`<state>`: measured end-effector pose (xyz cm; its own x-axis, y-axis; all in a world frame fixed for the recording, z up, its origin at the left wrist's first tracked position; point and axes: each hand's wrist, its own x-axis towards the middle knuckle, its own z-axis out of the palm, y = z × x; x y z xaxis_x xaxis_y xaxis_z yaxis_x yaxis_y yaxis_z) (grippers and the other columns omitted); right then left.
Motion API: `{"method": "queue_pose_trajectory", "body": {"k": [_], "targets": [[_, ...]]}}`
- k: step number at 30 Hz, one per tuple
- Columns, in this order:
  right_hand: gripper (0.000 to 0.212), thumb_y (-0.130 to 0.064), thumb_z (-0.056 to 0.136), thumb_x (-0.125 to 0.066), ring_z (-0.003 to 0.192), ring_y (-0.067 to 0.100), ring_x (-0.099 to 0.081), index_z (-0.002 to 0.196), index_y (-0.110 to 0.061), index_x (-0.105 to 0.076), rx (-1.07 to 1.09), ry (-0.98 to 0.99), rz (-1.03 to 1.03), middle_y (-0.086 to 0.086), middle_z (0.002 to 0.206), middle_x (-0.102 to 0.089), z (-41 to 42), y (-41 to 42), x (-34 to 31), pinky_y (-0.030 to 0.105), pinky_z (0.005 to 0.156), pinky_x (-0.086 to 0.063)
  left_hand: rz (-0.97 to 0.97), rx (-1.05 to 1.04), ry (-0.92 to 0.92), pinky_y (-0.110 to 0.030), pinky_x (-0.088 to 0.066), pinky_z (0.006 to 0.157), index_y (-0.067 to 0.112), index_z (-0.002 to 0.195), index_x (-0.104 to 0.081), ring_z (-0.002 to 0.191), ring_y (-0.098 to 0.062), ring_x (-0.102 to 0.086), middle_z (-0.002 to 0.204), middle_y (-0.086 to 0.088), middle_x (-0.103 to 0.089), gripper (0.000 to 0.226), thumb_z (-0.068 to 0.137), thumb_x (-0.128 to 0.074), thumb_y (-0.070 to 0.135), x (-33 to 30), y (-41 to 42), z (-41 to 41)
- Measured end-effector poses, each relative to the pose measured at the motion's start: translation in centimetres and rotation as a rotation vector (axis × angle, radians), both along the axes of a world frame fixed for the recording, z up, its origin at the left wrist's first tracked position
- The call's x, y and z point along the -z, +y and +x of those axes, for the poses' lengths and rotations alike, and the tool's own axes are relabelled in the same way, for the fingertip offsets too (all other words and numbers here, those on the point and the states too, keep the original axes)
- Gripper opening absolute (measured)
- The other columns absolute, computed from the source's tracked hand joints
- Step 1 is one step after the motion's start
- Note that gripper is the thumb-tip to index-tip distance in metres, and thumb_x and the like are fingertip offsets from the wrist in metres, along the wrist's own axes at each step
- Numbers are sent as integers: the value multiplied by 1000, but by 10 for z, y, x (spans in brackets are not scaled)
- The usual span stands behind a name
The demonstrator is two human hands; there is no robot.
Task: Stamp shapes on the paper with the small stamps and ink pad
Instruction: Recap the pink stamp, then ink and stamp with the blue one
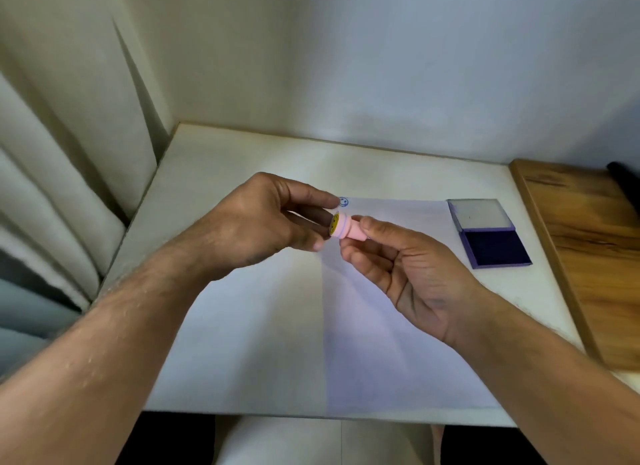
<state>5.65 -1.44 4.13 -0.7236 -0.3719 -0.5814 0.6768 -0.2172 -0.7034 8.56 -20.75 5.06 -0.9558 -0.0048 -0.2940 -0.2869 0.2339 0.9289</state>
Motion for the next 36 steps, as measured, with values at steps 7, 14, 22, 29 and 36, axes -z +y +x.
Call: {"method": "queue_pose_trajectory", "body": {"k": [7, 14, 22, 29, 36], "targets": [[17, -18, 76, -80, 66, 24, -70, 86, -6, -74, -77, 388, 340, 8, 82, -77, -14, -41, -4, 23, 55, -54, 38, -347, 81, -29, -57, 89, 17, 102, -74, 89, -11, -75, 94, -4, -77, 41, 74, -74, -12, 0, -38, 2], [17, -28, 78, -79, 62, 7, -65, 93, -23, -75, -211, 994, 872, -9, 84, -72, -27, -78, 20, 18, 57, -53, 14, -533, 115, -36, -57, 90, 25, 91, -73, 90, -14, -73, 91, 0, -76, 32, 75, -77, -3, 6, -46, 0], [18, -27, 87, -62, 85, 22, -65, 104, -29, -71, -435, 1345, 1177, -5, 100, -71, -33, -99, 49, 33, 75, -55, -6, -572, 146, -34, -56, 91, 20, 99, -74, 90, -14, -73, 89, 2, -75, 33, 73, -78, -1, 10, -49, -2], [36, -28, 82, -58, 96, 24, -60, 117, -26, -67, -506, 1497, 1166, -1, 113, -60, -23, -103, 38, 34, 74, -54, -35, -588, 153, -34, -56, 92, 22, 102, -74, 90, -12, -73, 90, 5, -76, 35, 73, -79, 3, 11, -49, -3], [38, -26, 83, -63, 107, 24, -52, 120, -24, -67, -585, 1546, 1184, 3, 122, -50, -16, -114, 39, 37, 75, -55, -59, -598, 166, -34, -56, 92, 22, 103, -74, 90, -11, -73, 90, 7, -75, 34, 75, -77, 3, 12, -48, -5]]}}
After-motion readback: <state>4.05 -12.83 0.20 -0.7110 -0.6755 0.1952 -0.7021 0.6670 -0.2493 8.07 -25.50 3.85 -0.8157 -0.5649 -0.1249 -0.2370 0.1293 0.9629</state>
